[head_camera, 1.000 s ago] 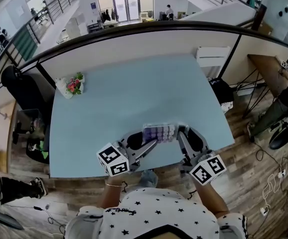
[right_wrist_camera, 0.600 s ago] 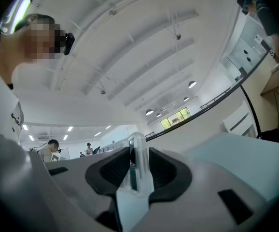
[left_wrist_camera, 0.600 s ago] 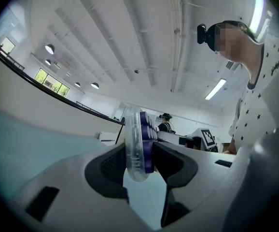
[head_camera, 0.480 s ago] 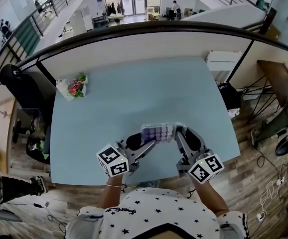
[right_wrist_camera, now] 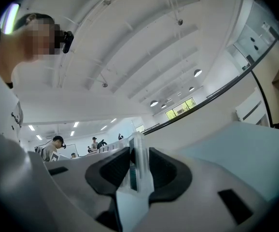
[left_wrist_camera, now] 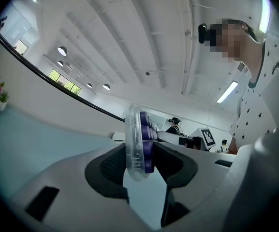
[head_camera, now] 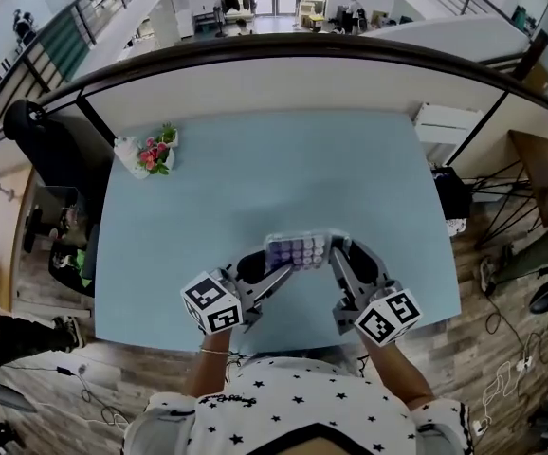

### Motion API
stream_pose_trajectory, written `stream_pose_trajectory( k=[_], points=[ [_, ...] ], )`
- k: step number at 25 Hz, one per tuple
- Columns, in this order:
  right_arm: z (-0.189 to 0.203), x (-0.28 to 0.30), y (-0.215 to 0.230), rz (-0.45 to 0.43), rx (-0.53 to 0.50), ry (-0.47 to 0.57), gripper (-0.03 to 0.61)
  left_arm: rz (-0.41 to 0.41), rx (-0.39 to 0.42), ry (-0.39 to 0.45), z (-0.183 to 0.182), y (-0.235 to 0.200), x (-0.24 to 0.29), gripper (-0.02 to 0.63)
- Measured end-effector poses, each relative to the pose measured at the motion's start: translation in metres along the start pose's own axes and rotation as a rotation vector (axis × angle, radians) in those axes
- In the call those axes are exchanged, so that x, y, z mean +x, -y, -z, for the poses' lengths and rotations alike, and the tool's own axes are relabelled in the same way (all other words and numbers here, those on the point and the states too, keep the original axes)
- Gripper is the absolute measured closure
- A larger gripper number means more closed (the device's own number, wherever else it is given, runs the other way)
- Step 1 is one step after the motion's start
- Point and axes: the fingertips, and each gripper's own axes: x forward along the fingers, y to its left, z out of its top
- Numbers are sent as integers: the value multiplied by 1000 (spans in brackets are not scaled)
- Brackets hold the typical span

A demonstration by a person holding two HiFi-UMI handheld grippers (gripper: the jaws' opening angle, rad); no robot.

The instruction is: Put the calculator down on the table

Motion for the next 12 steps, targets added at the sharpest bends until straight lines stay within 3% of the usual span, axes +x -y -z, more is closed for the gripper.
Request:
stream_pose_trajectory(
  k=[12],
  points=[
    [8,-10,35,-48,22,-88,474,-75,-59,8,24,4,27,439]
  ],
)
